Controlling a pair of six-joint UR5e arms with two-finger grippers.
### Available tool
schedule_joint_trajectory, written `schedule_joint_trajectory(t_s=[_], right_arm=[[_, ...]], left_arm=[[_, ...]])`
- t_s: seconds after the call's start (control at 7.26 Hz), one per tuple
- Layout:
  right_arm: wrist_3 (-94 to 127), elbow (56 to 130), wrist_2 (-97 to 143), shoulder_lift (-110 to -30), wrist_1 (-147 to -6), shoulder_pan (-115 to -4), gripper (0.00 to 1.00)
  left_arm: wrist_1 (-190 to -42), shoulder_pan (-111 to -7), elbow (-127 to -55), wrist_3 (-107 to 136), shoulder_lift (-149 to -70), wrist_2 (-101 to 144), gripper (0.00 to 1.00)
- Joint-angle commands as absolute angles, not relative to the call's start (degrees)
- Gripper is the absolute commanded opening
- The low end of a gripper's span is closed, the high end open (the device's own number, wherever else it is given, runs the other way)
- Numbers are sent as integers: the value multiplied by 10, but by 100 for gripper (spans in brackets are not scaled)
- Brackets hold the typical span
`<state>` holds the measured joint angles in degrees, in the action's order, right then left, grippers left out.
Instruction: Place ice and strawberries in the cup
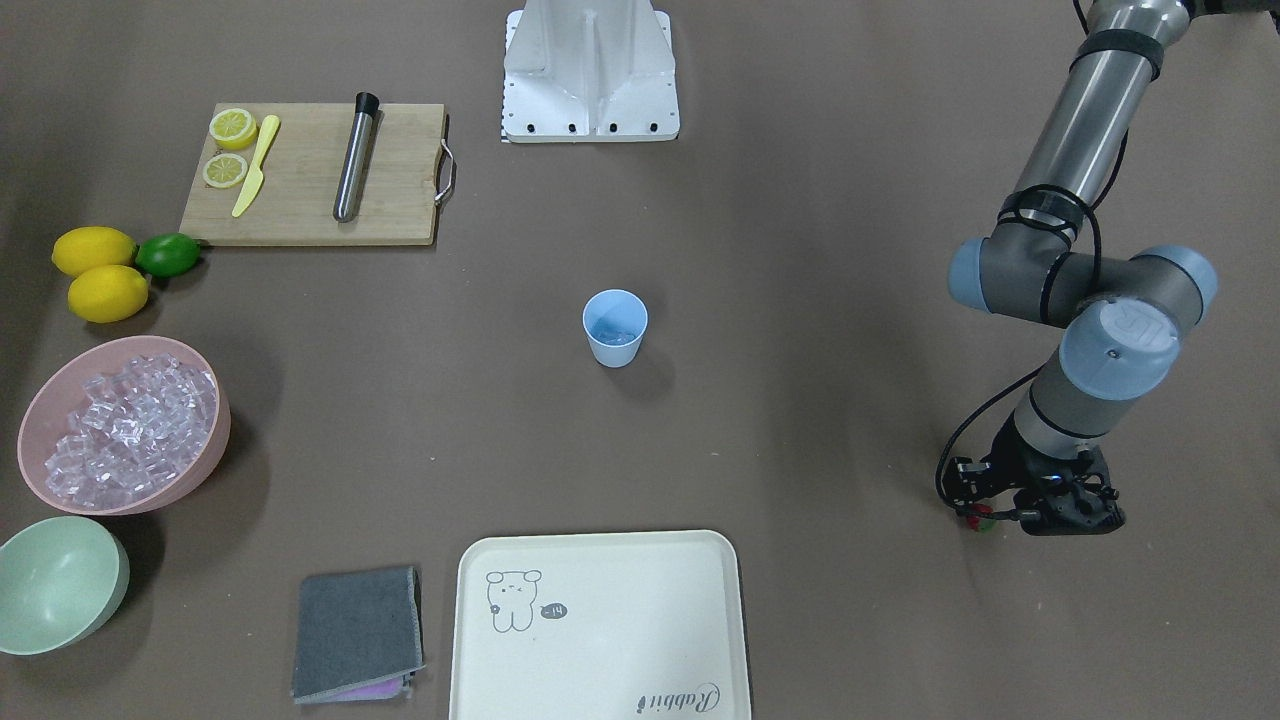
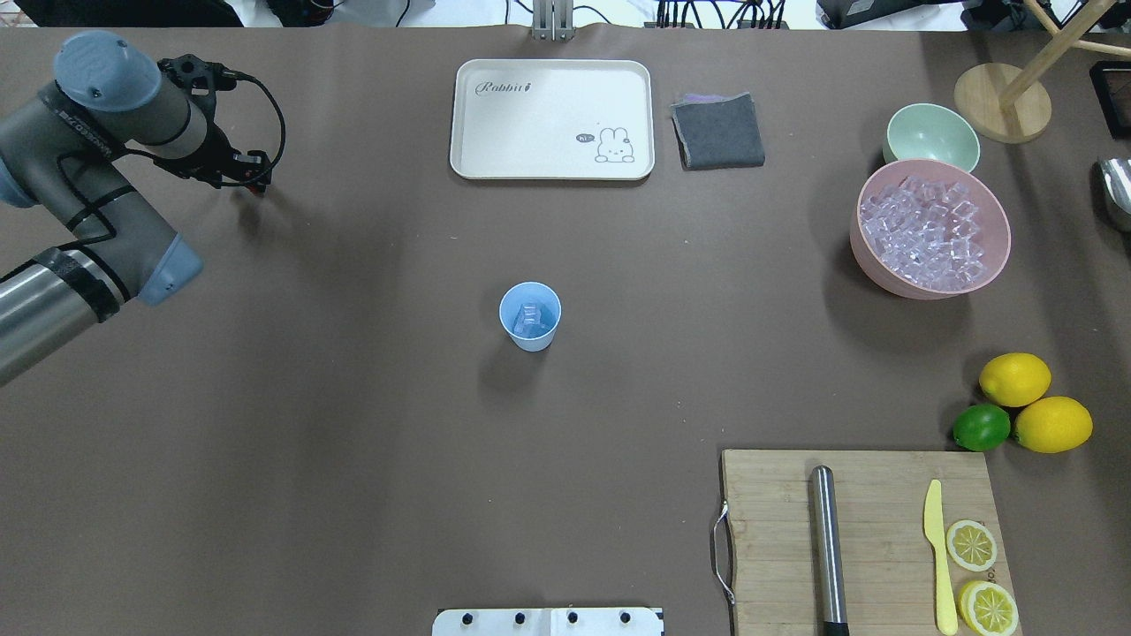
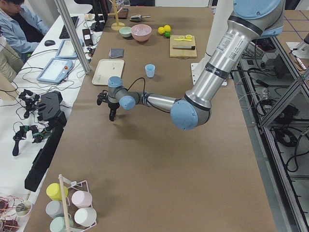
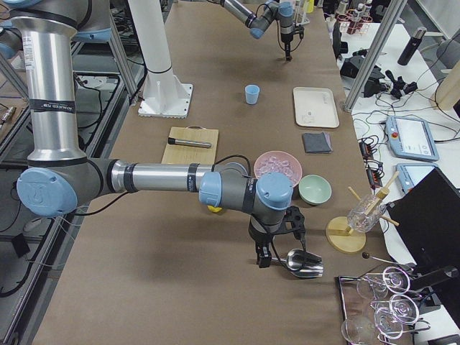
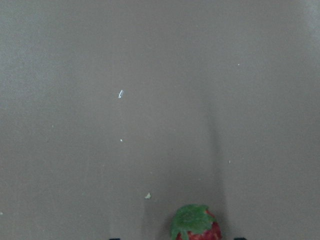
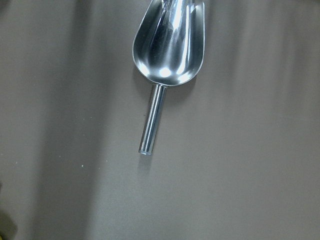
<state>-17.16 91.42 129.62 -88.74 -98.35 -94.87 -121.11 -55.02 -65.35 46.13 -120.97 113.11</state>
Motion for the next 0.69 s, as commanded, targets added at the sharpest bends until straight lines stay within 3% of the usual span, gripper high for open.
schedule_joint_trajectory(t_s=[0.0,0.14,0.55], right_arm=[[-177,913,1296,-889,-983,-951,100],[-178,913,1295,-890,-983,-951,100],[-180,913,1296,-890,-983,-953,100]], left_arm=[[-1211,-548,-651,469,-1215,1131,65],[-1211,-546,-650,477,-1220,1131,64],[-1210,-545,-647,479,-1221,1130,44]])
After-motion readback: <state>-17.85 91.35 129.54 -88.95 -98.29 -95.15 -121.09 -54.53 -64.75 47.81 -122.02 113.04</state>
